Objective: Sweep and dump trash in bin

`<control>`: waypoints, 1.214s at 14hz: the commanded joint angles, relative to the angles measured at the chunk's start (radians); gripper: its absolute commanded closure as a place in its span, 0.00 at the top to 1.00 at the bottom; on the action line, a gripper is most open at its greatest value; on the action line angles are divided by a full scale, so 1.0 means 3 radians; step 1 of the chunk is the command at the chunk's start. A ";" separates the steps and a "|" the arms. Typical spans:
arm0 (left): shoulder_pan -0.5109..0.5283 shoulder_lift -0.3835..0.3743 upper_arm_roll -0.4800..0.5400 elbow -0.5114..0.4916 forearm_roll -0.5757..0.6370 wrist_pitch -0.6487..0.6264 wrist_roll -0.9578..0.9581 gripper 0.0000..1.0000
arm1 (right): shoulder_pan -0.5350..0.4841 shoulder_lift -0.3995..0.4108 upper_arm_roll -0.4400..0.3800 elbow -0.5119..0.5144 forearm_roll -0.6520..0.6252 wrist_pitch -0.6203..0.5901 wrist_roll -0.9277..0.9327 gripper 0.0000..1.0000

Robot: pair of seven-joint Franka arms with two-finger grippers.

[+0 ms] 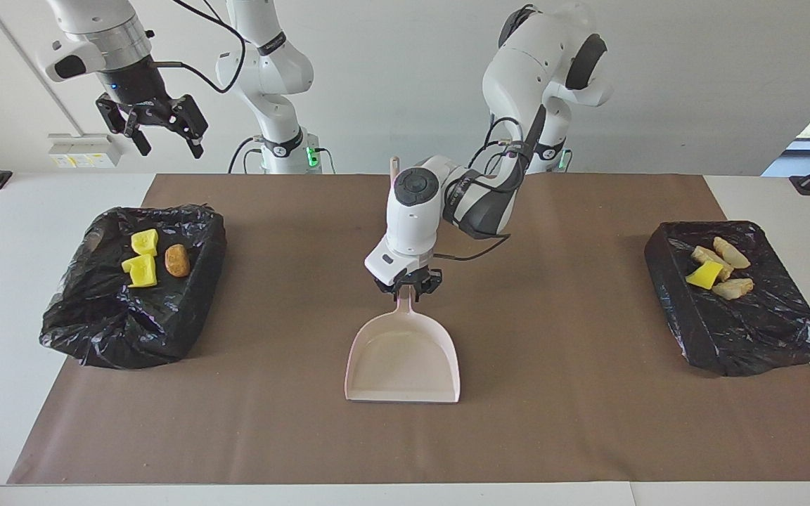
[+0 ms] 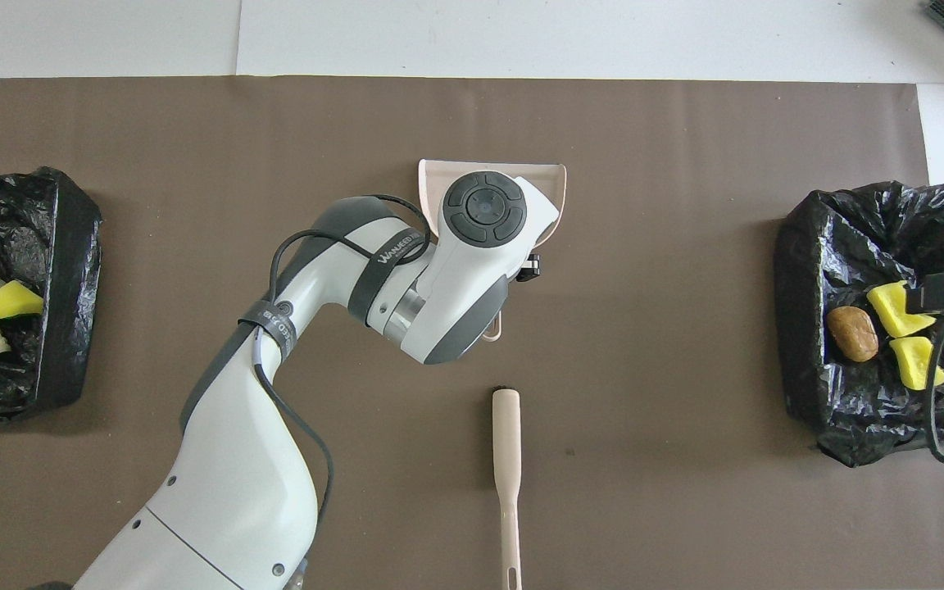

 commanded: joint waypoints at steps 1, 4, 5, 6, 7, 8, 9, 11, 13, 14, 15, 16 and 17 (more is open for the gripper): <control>0.0185 -0.0578 -0.0003 -0.0545 0.0044 -0.0021 0.0359 1.00 | -0.0013 -0.0010 0.0001 0.0025 0.0066 -0.0070 0.0012 1.00; 0.0471 -0.1110 -0.0003 -0.1036 0.0044 -0.0026 0.0947 1.00 | -0.0013 -0.0010 0.0001 0.0025 0.0056 -0.0070 0.0017 1.00; 0.0598 -0.1279 -0.0003 -0.1159 0.0044 -0.0037 0.1121 1.00 | -0.0044 -0.0010 0.0001 0.0015 0.0056 -0.0075 0.0017 1.00; 0.0741 -0.1448 -0.0003 -0.1262 0.0044 -0.0067 0.1295 1.00 | -0.0054 -0.0005 -0.0009 0.0020 0.0051 -0.0070 0.0022 1.00; 0.0890 -0.1581 -0.0008 -0.1303 0.0039 -0.0184 0.1494 1.00 | -0.0049 -0.0005 -0.0009 0.0020 0.0051 -0.0070 0.0027 1.00; 0.0977 -0.1668 -0.0003 -0.1293 0.0039 -0.0342 0.1764 1.00 | -0.0039 0.0000 -0.0009 0.0015 0.0046 -0.0070 0.0027 1.00; 0.1074 -0.1760 -0.0003 -0.1263 0.0039 -0.0460 0.1995 1.00 | -0.0024 0.0005 -0.0014 0.0015 0.0041 -0.0070 0.0033 1.00; 0.1325 -0.1914 0.0002 -0.1161 0.0029 -0.0629 0.2236 1.00 | -0.0008 0.0005 -0.0035 0.0015 0.0041 -0.0070 0.0033 1.00; 0.1504 -0.1966 0.0028 -0.0927 0.0009 -0.0935 0.2497 1.00 | -0.0003 0.0005 -0.0035 0.0015 0.0041 -0.0070 0.0033 1.00; 0.1606 -0.1966 0.0033 -0.0728 -0.0032 -0.1180 0.2600 1.00 | -0.0003 0.0005 -0.0035 0.0015 0.0041 -0.0070 0.0033 1.00; 0.1703 -0.1956 0.0033 -0.0533 -0.0083 -0.1400 0.2707 1.00 | 0.0002 0.0011 -0.0035 0.0015 0.0041 -0.0070 0.0033 1.00; 0.1765 -0.1946 0.0033 -0.0400 -0.0119 -0.1559 0.2789 1.00 | 0.0002 0.0011 -0.0035 0.0010 0.0041 -0.0070 0.0033 1.00; 0.1796 -0.1930 0.0033 -0.0312 -0.0130 -0.1697 0.2815 1.00 | 0.0012 0.0011 -0.0040 0.0015 0.0041 -0.0070 0.0033 1.00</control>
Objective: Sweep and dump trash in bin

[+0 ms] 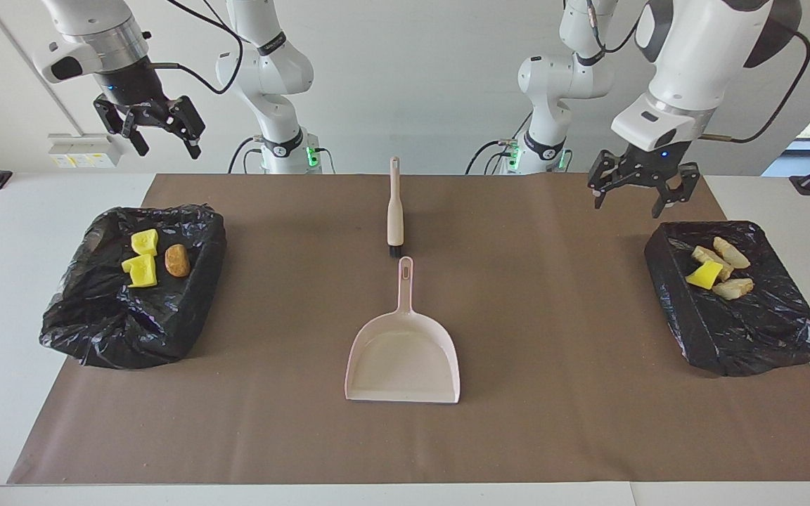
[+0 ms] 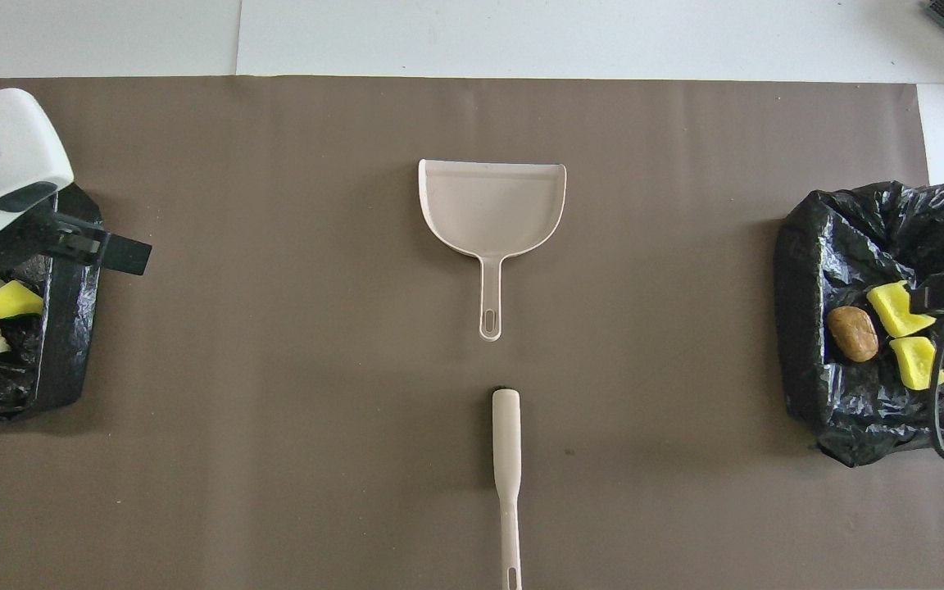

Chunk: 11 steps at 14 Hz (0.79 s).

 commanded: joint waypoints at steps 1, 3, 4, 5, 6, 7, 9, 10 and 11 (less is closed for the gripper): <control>0.0133 0.0094 -0.0032 0.0400 -0.0078 -0.0395 0.0124 1.00 | 0.0071 0.0000 -0.0037 0.0011 0.0041 -0.0062 0.0032 1.00; 0.0225 0.0109 -0.0038 0.0513 -0.0089 -0.0493 0.0134 1.00 | 0.0087 0.0000 -0.0047 0.0011 -0.0020 -0.0056 0.0032 1.00; 0.0241 0.0124 -0.0038 0.0549 -0.0089 -0.0503 0.0135 1.00 | 0.0087 0.0000 -0.0052 0.0011 -0.0020 -0.0056 0.0032 1.00; 0.0236 0.0124 -0.0032 0.0549 -0.0124 -0.0499 0.0129 1.00 | 0.0138 0.0000 -0.0062 0.0011 -0.0025 -0.0056 0.0032 1.00; 0.0231 0.0084 -0.0032 0.0539 -0.0145 -0.0453 0.0129 1.00 | 0.0209 0.0005 -0.0123 0.0011 -0.0046 -0.0056 0.0032 1.00; 0.0236 0.0033 -0.0022 0.0509 -0.0140 -0.0468 0.0124 1.00 | 0.0271 0.0005 -0.0169 0.0011 -0.0076 -0.0056 0.0032 1.00; 0.0236 -0.0034 -0.0017 0.0407 -0.0145 -0.0488 0.0119 1.00 | 0.0282 0.0005 -0.0175 0.0011 -0.0082 -0.0056 0.0032 1.00; 0.0241 -0.0054 -0.0012 0.0386 -0.0150 -0.0534 0.0099 1.00 | 0.0282 0.0000 -0.0175 0.0011 -0.0082 -0.0056 0.0032 1.00; 0.0256 -0.0075 -0.0007 0.0366 -0.0160 -0.0595 0.0079 1.00 | 0.0282 0.0000 -0.0175 0.0011 -0.0082 -0.0056 0.0032 1.00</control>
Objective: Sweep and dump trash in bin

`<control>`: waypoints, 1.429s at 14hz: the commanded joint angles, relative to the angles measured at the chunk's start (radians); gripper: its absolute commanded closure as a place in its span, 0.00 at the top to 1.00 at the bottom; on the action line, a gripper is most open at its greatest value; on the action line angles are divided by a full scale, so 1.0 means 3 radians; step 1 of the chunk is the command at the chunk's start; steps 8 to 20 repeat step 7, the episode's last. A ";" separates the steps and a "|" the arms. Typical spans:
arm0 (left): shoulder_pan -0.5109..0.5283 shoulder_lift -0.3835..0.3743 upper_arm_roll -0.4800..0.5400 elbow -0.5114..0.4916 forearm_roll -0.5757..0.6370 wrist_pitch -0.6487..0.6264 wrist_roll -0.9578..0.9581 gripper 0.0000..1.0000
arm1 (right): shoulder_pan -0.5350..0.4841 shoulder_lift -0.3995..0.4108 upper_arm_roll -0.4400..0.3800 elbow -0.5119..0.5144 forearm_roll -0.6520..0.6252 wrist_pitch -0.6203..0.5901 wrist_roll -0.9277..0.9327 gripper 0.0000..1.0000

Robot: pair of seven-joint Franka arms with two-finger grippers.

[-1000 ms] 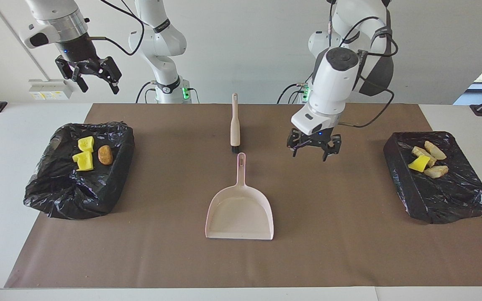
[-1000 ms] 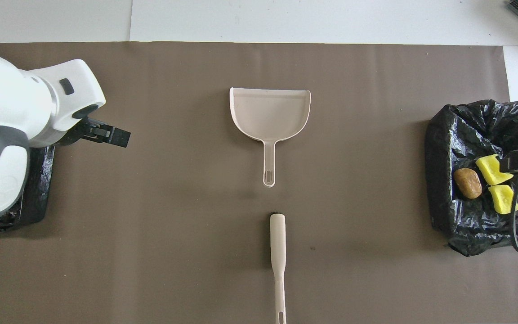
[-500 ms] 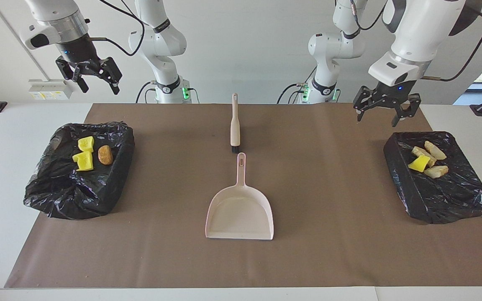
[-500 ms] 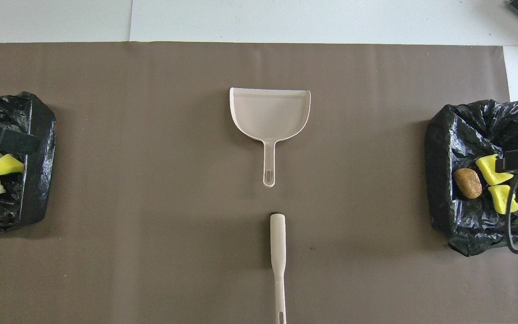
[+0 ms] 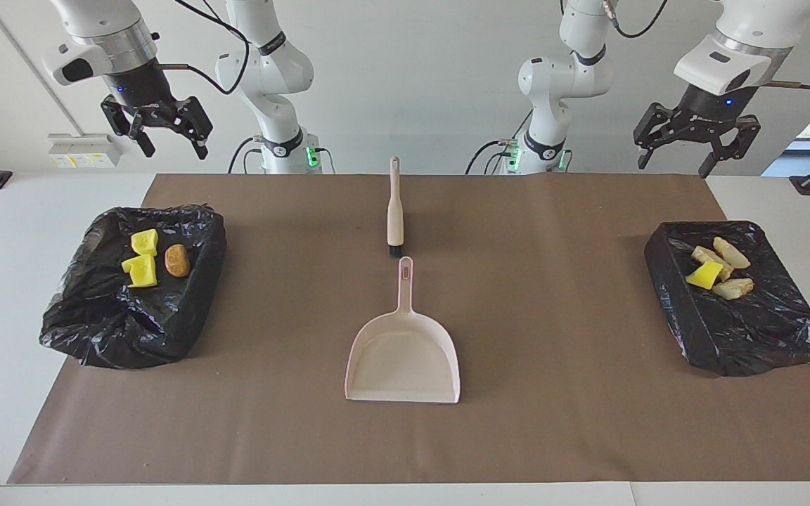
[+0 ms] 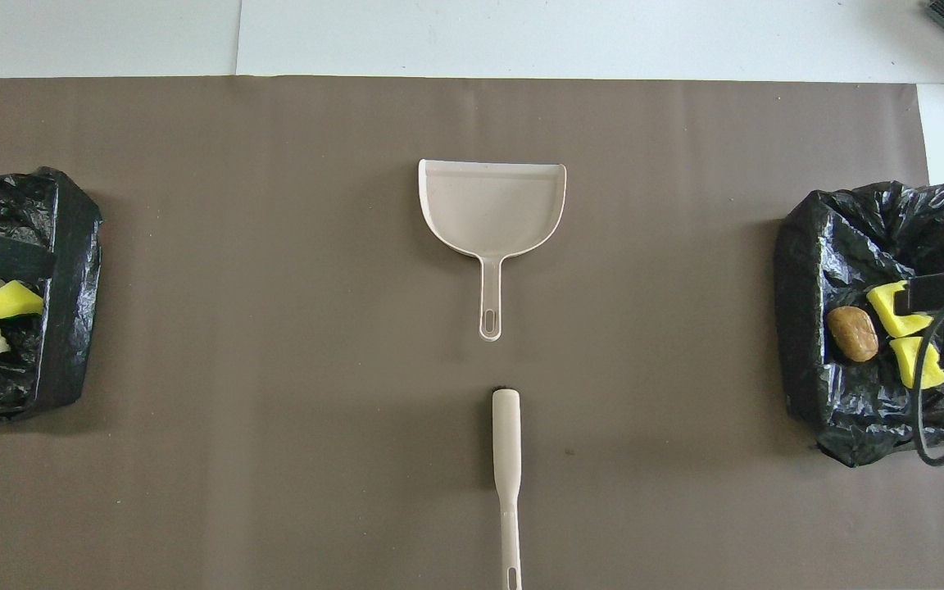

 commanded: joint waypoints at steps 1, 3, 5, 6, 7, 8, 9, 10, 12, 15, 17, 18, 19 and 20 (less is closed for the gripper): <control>0.0079 -0.0129 -0.0009 -0.0119 -0.0087 -0.0193 -0.0001 1.00 | 0.0024 -0.0010 -0.0031 0.0026 -0.0025 -0.0061 0.0021 1.00; 0.0100 -0.0297 -0.0009 -0.0379 -0.0087 -0.0143 -0.0138 1.00 | 0.0019 -0.0020 -0.0011 0.0027 -0.0009 -0.0061 0.0016 1.00; 0.0140 -0.0344 0.0001 -0.0452 -0.0082 -0.0138 -0.0348 1.00 | 0.0024 -0.0020 0.0010 0.0032 0.0016 -0.0061 0.0016 1.00; 0.0146 -0.0344 0.0001 -0.0447 -0.0082 -0.0127 -0.0339 1.00 | 0.0024 -0.0020 0.0010 0.0032 0.0016 -0.0061 0.0016 1.00; 0.0151 -0.0344 0.0001 -0.0446 -0.0082 -0.0127 -0.0318 1.00 | 0.0024 -0.0020 0.0010 0.0032 0.0021 -0.0061 0.0016 1.00; 0.0151 -0.0344 0.0001 -0.0446 -0.0082 -0.0127 -0.0318 1.00 | 0.0024 -0.0020 0.0010 0.0032 0.0021 -0.0061 0.0016 1.00; 0.0151 -0.0344 0.0001 -0.0446 -0.0082 -0.0127 -0.0318 1.00 | 0.0024 -0.0020 0.0010 0.0032 0.0021 -0.0061 0.0016 1.00; 0.0151 -0.0344 0.0001 -0.0446 -0.0082 -0.0127 -0.0318 1.00 | 0.0024 -0.0020 0.0010 0.0032 0.0021 -0.0061 0.0016 1.00; 0.0151 -0.0344 0.0001 -0.0446 -0.0082 -0.0127 -0.0318 1.00 | 0.0024 -0.0020 0.0010 0.0032 0.0021 -0.0061 0.0016 1.00; 0.0151 -0.0344 0.0001 -0.0446 -0.0082 -0.0127 -0.0318 1.00 | 0.0024 -0.0020 0.0010 0.0032 0.0021 -0.0061 0.0016 1.00; 0.0151 -0.0344 0.0001 -0.0446 -0.0082 -0.0127 -0.0318 1.00 | 0.0024 -0.0020 0.0010 0.0032 0.0021 -0.0061 0.0016 1.00; 0.0151 -0.0344 0.0001 -0.0446 -0.0082 -0.0127 -0.0318 1.00 | 0.0024 -0.0020 0.0010 0.0032 0.0021 -0.0061 0.0016 1.00; 0.0151 -0.0344 0.0001 -0.0446 -0.0082 -0.0127 -0.0318 1.00 | 0.0024 -0.0020 0.0010 0.0032 0.0021 -0.0061 0.0016 1.00; 0.0151 -0.0344 0.0001 -0.0446 -0.0082 -0.0127 -0.0318 1.00 | 0.0024 -0.0020 0.0010 0.0032 0.0021 -0.0061 0.0016 1.00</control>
